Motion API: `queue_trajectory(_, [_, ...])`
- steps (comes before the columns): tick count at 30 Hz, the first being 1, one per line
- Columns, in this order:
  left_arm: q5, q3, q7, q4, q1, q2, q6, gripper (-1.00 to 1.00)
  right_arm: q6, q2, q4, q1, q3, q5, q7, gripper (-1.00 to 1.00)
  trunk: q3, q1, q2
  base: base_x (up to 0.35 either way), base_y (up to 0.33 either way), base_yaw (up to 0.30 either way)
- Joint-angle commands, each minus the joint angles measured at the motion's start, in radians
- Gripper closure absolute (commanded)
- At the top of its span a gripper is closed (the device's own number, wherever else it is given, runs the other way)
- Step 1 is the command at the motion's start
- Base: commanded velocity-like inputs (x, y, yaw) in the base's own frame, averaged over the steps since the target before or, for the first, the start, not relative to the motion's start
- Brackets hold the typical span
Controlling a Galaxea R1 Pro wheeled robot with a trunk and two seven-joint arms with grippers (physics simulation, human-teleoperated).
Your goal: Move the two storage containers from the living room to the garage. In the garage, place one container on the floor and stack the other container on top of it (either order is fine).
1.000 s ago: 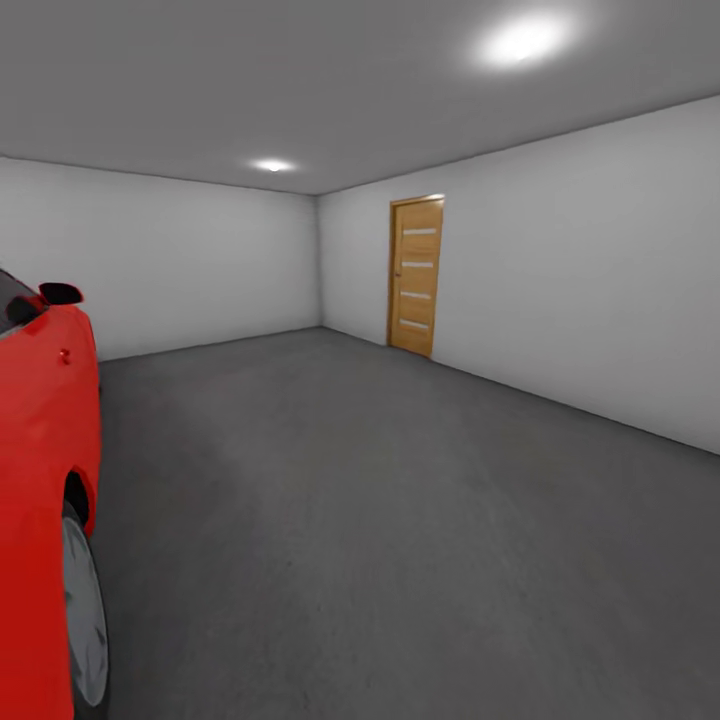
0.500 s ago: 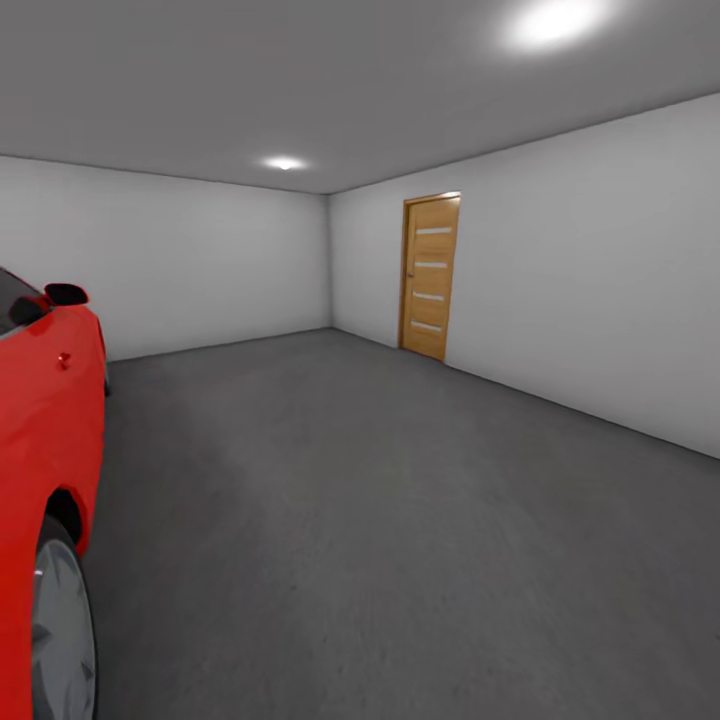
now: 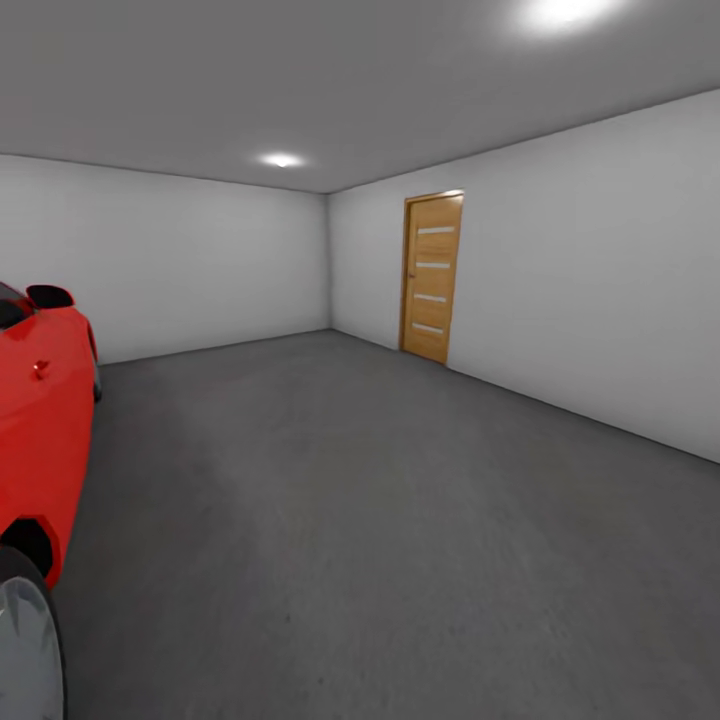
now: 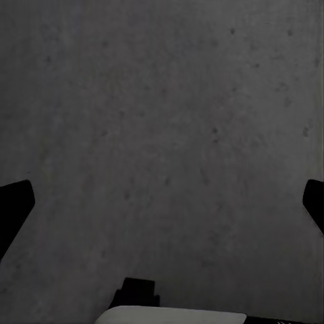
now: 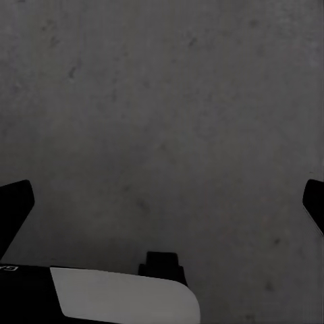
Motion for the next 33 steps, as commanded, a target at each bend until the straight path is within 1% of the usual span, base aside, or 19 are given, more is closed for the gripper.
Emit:
queue_trajectory(1, [0.000, 0.003, 0.001, -0.003, 0.000, -0.001, -0.002, -1.00, -0.003, 0.000, 0.001, -0.001, 0.000, 0.007, 0.001, -1.00, -0.001, 0.001, 0.000, 0.327, 0.000, 0.000])
queue_trajectory(12, [0.002, 0.003, 0.000, -0.007, 0.000, -0.003, -0.001, -1.00, -0.003, 0.000, 0.001, -0.001, 0.001, 0.007, 0.001, -1.00, -0.001, 0.001, 0.000, 0.327, 0.000, 0.000])
queue_trajectory(15, [0.001, 0.003, 0.001, -0.025, 0.000, -0.001, -0.001, -1.00, -0.003, 0.000, 0.001, -0.001, 0.001, 0.006, 0.003, -1.00, -0.001, 0.001, 0.000, 0.327, 0.000, 0.000])
queue_trajectory(20, [0.000, 0.003, 0.002, -0.030, 0.000, -0.001, -0.003, -1.00, -0.003, 0.000, 0.001, -0.001, 0.003, 0.005, 0.005, -1.00, -0.001, 0.001, 0.000, 0.328, 0.000, 0.000])
queue_trajectory(33, [-0.001, 0.003, 0.003, -0.036, 0.000, 0.001, -0.007, -1.00, -0.003, 0.000, 0.001, -0.001, 0.002, 0.005, 0.006, -1.00, -0.013, 0.001, 0.000, 0.328, 0.000, 0.000])
